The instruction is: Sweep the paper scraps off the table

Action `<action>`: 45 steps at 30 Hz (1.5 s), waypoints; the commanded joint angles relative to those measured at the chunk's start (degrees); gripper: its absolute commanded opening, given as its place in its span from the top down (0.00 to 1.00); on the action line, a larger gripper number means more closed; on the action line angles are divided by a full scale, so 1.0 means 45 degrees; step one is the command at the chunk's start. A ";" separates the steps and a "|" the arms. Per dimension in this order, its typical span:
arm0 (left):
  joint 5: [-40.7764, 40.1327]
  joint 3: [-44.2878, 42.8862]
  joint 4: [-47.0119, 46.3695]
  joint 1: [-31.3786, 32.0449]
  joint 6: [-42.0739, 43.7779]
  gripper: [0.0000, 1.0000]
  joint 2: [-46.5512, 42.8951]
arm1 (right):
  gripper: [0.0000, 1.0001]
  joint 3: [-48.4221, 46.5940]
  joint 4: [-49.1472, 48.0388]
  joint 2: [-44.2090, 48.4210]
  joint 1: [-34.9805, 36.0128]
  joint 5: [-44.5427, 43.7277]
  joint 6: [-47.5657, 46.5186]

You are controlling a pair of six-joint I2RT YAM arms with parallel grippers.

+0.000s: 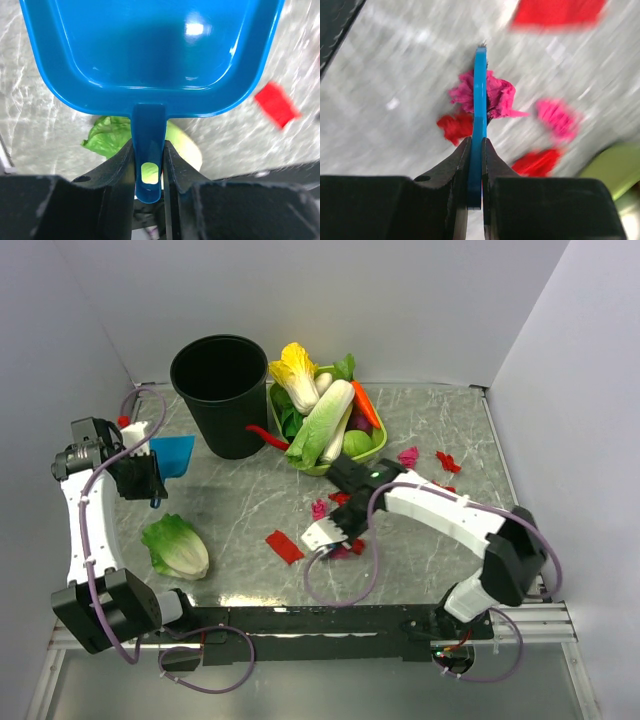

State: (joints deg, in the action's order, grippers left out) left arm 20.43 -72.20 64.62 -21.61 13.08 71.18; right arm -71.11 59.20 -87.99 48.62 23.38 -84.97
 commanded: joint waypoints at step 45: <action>-0.2997 0.5362 -0.2698 1.0485 0.6410 0.99 -0.0387 | 1.00 0.0391 -0.2003 0.2109 -1.3228 0.5412 1.3689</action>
State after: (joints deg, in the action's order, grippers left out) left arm 5.58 -47.00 54.65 25.39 42.35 72.10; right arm -68.23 44.66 -83.00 -13.54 43.11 -16.80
